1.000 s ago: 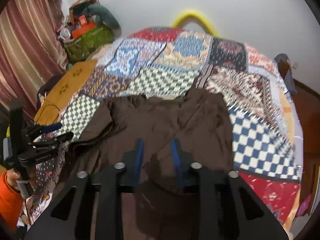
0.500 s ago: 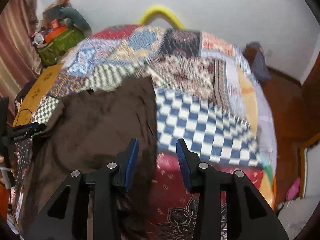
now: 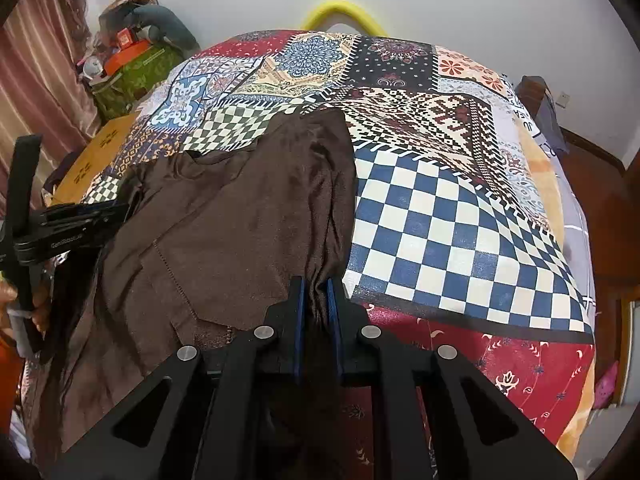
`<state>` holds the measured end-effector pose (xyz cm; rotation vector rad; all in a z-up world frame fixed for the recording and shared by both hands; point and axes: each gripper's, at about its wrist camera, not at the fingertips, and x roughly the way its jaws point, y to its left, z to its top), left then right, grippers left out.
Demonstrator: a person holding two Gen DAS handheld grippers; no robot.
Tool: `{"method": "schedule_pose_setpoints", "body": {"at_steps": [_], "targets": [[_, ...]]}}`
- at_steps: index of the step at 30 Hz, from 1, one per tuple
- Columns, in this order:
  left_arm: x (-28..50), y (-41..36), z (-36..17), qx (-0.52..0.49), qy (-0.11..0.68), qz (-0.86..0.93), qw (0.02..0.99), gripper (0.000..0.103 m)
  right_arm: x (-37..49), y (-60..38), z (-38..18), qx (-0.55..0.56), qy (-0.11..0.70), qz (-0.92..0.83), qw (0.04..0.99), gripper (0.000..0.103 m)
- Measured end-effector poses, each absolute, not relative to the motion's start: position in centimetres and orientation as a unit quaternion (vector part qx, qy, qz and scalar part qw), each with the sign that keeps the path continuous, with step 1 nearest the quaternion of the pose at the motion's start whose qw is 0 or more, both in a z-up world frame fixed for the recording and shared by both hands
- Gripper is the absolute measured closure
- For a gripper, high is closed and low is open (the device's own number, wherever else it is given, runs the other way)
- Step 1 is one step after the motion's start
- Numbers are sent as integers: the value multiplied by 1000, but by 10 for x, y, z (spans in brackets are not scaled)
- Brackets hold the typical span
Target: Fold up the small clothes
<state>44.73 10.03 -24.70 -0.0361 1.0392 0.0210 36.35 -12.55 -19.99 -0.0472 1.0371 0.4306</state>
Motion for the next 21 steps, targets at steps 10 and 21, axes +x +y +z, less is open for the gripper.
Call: {"method": "schedule_pose_setpoints", "body": {"at_steps": [10,21], "targets": [[397,107,-209,-33,481,15,876,62,332,-147,-159,-31,473,190,860,67],[320,115,-200,-53,501,25,864,47,274,-157,-141,-49,480,200,853,61]]}}
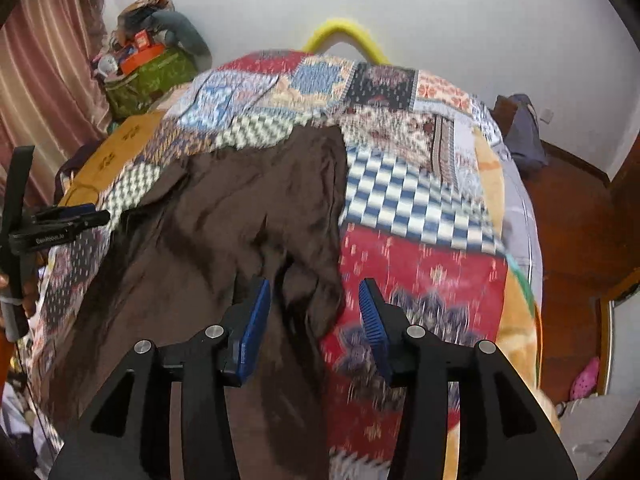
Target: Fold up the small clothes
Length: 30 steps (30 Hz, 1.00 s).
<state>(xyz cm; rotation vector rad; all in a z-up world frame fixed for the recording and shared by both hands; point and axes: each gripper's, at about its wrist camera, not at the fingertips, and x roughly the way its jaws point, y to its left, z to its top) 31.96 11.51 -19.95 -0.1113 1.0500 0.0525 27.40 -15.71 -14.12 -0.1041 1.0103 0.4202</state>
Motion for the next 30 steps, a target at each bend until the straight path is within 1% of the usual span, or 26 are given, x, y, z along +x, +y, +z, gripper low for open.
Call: {"method": "schedule_pose_setpoints", "body": {"at_steps": [4,9,13,14,15,16,17,18,19,24,30], "targets": [[299,114,-219,-62,524,17,850,47,258,-157,-161,-66,500,200,840,61],[279,111,-243,-101,557,-1,824,47,243,-155,-191,-75,525,207,822,61],[265,112,-249,-135,546,-1,827,47,239,-156,-207,-70,533,208,817,61],[263,112,-249,-142,544,-7,827,55,239,-156,-211,-64,537,210,815,61],[260,112,-250,-154,540,-22,827,76,240,-157,-214,-59,539,212,813,61],[259,113,-250,-161,540,-32,825,88,240,-158,-214,-55,534,214,816,64],[258,113,-250,-162,540,-35,825,101,239,-156,-213,-54,530,218,818,76],[257,114,-247,-161,537,-36,827,101,239,-155,-212,-54,528,225,817,90],[257,115,-245,-158,535,-37,829,101,238,-154,-211,-55,528,229,816,94],[259,117,-212,-131,501,-27,855,101,232,-145,-187,-74,496,250,829,97],[282,122,-173,-104,458,-7,883,101,241,-138,-152,-58,453,263,850,97]]}}
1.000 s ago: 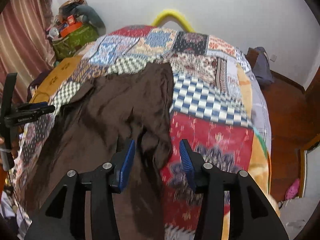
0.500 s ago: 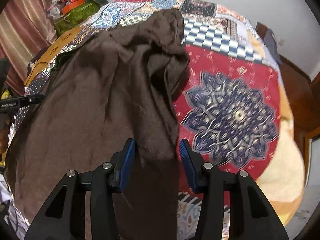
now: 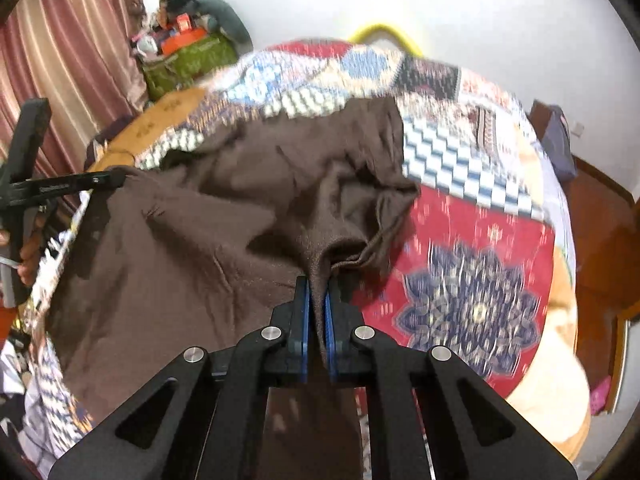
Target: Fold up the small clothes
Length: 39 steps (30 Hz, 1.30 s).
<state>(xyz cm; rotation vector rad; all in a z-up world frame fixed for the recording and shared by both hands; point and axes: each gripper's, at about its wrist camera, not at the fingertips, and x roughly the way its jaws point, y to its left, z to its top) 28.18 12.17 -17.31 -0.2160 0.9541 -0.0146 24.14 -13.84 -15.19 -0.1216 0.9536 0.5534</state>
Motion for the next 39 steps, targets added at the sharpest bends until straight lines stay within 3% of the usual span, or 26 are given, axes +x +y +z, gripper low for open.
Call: {"method": "schedule_pose_setpoints", "body": {"at_steps": [5,11,13,18,20,39], "targets": [[313,126,-168,-89,448,14,889,101,261,-129,-144,-42,434,252,864,97],[348,135,-208,-81,490,35,867,100,286,-121,-169,-53,464,221,856,97],[347,136,-217,-84,500,31,862,95,288,-122,-176,-60,475,217,851,94],[329,137,-215,-76,502,29,861,61,279,-135,-173,-50,486,213,846,67],[317,138,-210,-70,498,33,864,55,272,-141,-168,-52,485,210,847,62],[199,150,-238,-104,567,11,817,54,197,-185,-198,-67,534,187,822,61]]}}
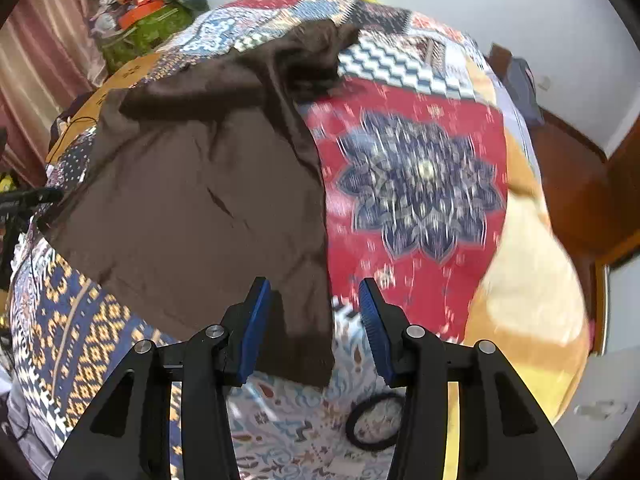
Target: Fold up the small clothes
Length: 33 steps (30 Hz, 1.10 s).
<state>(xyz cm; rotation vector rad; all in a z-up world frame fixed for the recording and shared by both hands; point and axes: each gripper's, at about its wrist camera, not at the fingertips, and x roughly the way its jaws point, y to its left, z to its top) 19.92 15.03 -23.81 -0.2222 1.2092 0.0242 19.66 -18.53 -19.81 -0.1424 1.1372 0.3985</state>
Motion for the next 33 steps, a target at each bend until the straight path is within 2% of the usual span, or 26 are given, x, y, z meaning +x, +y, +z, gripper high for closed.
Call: {"method": "schedule_pose_setpoints", "body": {"at_steps": [5,7,9,10,12,18,26,33], "targets": [[185,148,-240,-126,564,10,816,53,191,-193,-213,-28,550,194,812,61],[181,149,-243,-142,561,2,815,53,190,-193,-213,-11,553,206,807,72],[178,146,-242,-148,555,-4,819,64,188,-189,-211,-10,552,215,806,87],[175,144,-241,-147,552,-8,821,69,186,-187,-210,-14,550,217,807,92],[174,141,-236,-144,549,-13,823,93,185,-183,-207,-24,544,221,809,96],[173,140,-208,-129,516,-5,846,95,187,-186,-179,-19,501,223,836,97],[186,146,-122,-132,417,5,899,95,202,-183,-115,-13,430,229,873,97],[212,146,-66,-114,360,11,926,95,217,-174,-69,-13,370,232,900,97]]}}
